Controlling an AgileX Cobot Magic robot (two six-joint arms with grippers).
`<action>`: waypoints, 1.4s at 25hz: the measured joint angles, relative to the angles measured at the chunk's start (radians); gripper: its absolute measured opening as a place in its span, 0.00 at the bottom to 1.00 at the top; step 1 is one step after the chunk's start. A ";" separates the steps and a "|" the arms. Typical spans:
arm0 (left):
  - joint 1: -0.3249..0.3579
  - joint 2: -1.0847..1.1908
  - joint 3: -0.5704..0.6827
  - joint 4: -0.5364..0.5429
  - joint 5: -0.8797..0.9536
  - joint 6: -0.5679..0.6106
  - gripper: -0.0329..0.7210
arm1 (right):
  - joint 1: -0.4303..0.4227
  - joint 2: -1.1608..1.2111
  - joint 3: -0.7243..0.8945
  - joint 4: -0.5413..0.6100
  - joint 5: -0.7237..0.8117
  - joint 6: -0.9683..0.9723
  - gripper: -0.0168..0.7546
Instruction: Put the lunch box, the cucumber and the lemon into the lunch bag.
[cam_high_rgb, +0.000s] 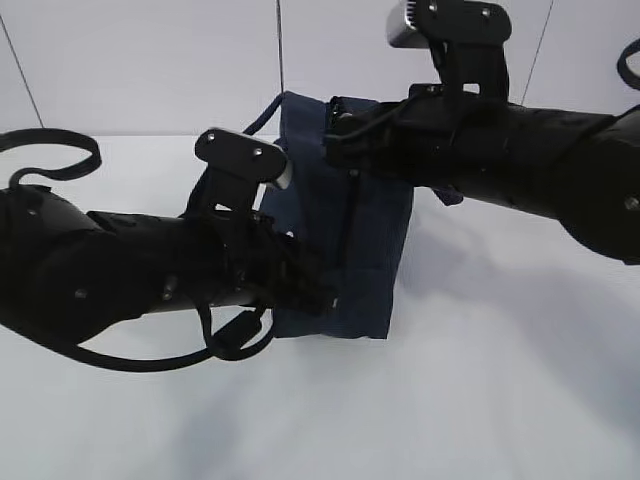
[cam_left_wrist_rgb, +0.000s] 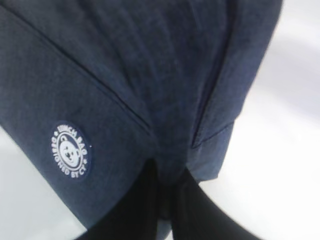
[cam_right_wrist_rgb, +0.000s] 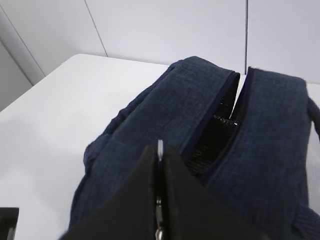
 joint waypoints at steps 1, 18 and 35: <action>-0.009 -0.001 0.000 0.000 0.002 0.000 0.04 | -0.004 0.002 0.000 0.005 0.000 0.000 0.02; -0.055 -0.060 0.053 0.002 -0.018 0.000 0.04 | -0.055 0.036 -0.023 0.099 -0.024 0.002 0.02; -0.063 -0.109 0.121 -0.003 -0.060 0.000 0.04 | -0.058 0.041 -0.136 0.082 0.117 0.002 0.02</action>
